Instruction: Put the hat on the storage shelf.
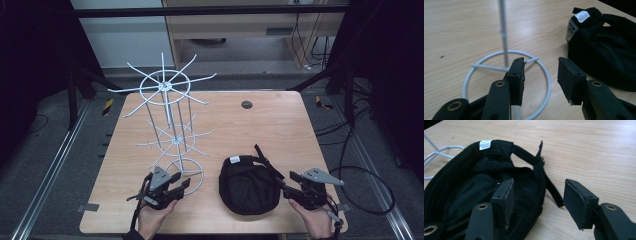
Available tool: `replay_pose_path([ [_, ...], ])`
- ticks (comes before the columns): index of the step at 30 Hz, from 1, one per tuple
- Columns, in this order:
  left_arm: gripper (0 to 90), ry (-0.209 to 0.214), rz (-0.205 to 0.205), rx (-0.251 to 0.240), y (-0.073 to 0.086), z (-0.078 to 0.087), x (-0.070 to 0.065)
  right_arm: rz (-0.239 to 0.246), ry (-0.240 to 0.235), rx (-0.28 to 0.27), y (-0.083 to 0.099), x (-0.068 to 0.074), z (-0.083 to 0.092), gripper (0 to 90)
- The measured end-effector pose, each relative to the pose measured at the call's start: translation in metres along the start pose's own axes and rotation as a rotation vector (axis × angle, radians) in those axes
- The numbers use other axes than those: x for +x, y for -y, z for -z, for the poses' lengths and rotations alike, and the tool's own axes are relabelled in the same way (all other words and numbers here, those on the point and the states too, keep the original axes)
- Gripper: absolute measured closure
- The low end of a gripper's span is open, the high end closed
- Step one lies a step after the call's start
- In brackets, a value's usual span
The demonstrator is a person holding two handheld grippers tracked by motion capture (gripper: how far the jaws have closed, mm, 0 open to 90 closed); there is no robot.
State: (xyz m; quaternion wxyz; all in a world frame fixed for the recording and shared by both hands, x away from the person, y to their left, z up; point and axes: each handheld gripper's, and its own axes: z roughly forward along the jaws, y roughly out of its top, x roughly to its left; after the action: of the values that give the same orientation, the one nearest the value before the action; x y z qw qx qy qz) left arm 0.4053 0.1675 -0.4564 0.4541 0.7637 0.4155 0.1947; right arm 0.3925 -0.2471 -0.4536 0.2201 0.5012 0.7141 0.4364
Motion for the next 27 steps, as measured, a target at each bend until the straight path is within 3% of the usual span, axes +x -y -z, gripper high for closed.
replay_pose_path([
  [12,56.0,0.044,-0.076,0.005,-0.006,-0.021,-0.038,0.000,-0.028,0.059,0.011,0.007,-0.004,46.8],
  [18,54.9,0.053,-0.081,0.013,-0.010,-0.032,-0.049,-0.011,-0.036,0.087,0.017,0.008,-0.005,49.8],
  [22,52.6,0.037,-0.094,0.029,-0.014,-0.042,-0.056,-0.009,-0.041,0.101,0.019,0.010,-0.006,51.2],
  [27,50.3,0.055,-0.066,0.051,-0.017,-0.061,-0.063,-0.015,-0.044,0.128,0.022,0.009,-0.009,53.9],
])
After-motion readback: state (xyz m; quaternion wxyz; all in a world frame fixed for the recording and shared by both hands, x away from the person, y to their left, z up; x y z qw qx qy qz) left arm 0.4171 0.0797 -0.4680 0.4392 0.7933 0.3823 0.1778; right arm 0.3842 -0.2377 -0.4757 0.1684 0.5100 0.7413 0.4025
